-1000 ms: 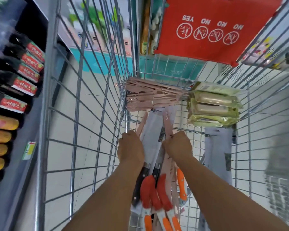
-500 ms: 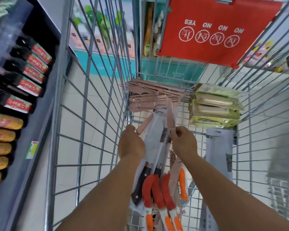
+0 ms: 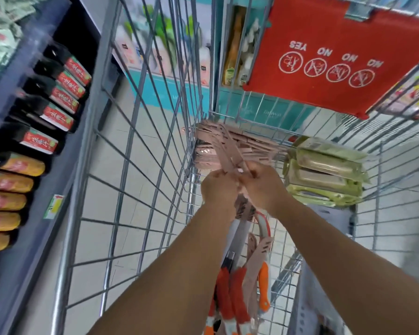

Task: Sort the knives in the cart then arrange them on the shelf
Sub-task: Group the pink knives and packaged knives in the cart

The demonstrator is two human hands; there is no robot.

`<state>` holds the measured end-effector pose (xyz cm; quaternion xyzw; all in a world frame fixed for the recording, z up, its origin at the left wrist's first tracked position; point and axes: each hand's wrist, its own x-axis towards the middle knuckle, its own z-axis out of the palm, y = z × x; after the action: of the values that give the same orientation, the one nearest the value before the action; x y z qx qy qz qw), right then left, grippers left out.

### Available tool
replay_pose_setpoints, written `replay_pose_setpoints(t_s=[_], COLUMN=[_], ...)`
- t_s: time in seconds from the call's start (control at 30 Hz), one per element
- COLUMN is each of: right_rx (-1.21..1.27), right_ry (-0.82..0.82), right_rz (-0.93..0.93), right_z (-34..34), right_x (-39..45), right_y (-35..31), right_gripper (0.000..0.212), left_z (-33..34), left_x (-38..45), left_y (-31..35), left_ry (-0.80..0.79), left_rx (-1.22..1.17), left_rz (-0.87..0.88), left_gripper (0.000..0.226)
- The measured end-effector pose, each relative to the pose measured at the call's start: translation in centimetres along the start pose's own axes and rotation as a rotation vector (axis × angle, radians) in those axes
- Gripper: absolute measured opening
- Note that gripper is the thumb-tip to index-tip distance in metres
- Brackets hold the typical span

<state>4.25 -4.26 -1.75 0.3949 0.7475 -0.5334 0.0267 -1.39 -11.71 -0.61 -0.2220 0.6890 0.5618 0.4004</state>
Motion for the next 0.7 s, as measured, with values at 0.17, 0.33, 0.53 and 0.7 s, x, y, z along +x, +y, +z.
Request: replay_pose_setpoints(t_s=[0.17,0.33,0.53,0.7], right_rx=[-0.824,-1.276,-1.357,-1.021], right_ry=[0.102,0.202,0.006,0.096], right_rz=[-0.348,-0.688,-0.43,-0.207], right_z=[-1.7,-1.8,-1.4,-0.7], right_x=[3.9,6.5,5.8,2.4], right_y=[0.1,1.5,3.0,2.2], right_gripper=[0.047,0.057,0.061,0.065], left_z=[-1.7,-5.0,-7.2,-8.5], left_x=[0.4,0.3,-0.5,-2.1], left_y=[-0.8,-5.1,-8.0,-8.2], left_ry=[0.018,-0.04,-0.061,0.009], left_rx=[0.777,1.296,1.406,1.379], left_rz=[0.3,0.47,0.453,0.363], left_gripper=[0.044,0.045,0.072,0.073])
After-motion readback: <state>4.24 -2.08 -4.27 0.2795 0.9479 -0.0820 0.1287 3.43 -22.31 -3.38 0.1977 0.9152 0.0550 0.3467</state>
